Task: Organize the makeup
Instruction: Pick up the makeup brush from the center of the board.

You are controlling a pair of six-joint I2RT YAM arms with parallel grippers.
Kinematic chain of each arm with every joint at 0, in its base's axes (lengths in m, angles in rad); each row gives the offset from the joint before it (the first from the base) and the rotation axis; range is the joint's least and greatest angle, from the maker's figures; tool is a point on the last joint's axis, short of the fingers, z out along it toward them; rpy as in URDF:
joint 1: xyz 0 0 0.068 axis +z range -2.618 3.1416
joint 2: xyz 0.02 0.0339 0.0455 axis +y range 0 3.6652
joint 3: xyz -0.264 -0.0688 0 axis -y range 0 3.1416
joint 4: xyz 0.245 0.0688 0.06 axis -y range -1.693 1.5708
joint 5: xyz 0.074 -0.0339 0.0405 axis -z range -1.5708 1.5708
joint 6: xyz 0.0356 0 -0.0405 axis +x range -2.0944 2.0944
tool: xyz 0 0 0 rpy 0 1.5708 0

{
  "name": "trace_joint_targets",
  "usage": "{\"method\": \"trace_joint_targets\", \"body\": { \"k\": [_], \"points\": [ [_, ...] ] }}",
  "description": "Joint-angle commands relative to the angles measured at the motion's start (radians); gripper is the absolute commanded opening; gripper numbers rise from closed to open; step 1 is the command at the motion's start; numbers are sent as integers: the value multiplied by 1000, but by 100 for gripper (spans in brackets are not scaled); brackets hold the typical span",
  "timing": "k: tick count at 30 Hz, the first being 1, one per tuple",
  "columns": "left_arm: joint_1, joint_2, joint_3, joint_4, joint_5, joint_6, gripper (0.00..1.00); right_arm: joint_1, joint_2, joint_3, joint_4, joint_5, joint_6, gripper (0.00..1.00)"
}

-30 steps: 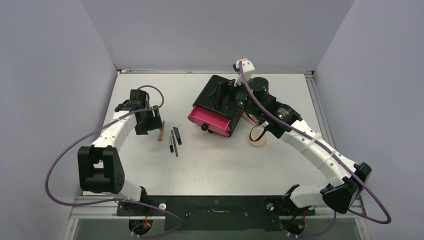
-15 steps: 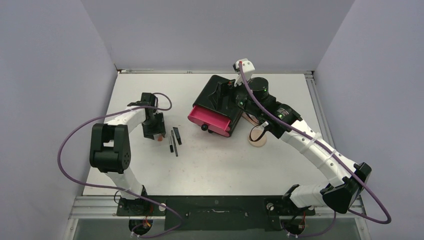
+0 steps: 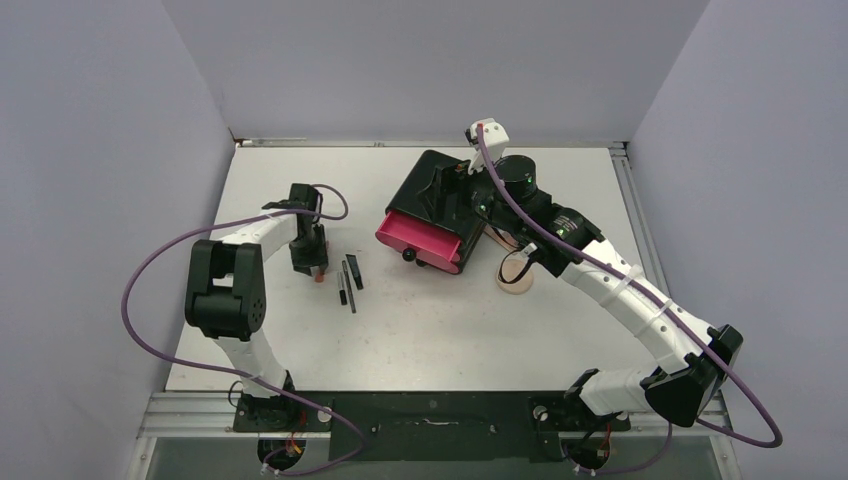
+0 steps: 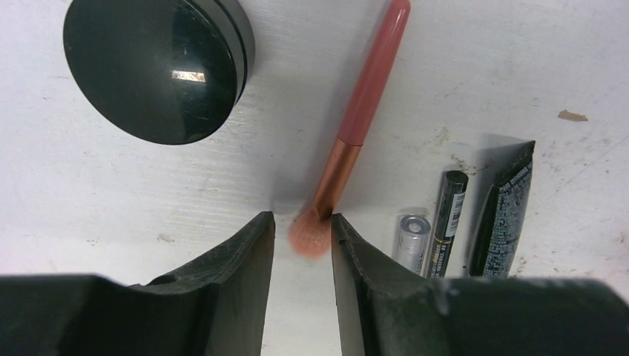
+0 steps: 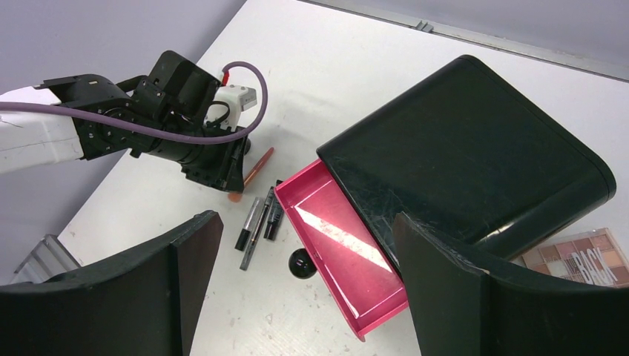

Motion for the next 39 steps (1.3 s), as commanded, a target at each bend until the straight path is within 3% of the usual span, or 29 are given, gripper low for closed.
{"method": "trace_joint_targets", "body": {
  "k": [1, 10, 18, 28, 33, 39],
  "points": [
    [-19, 8, 9, 12, -31, 10, 29, -4, 9, 19, 12, 3, 1, 82],
    [-47, 44, 20, -8, -41, 18, 21, -3, 2, 19, 1, 5, 11, 82],
    [-48, 18, 6, -26, -65, 11, 1, -4, 3, 24, 0, -9, 20, 82],
    [-48, -136, -45, -7, -13, 15, 0, -4, -1, 7, 11, 0, 35, 83],
    [-50, -241, -114, -2, 68, 33, 0, -4, 7, 2, 21, -5, 46, 83],
    [-54, -381, -198, 20, 68, 10, 0, -4, 21, -5, 35, -17, 84, 83]
  ]
}}
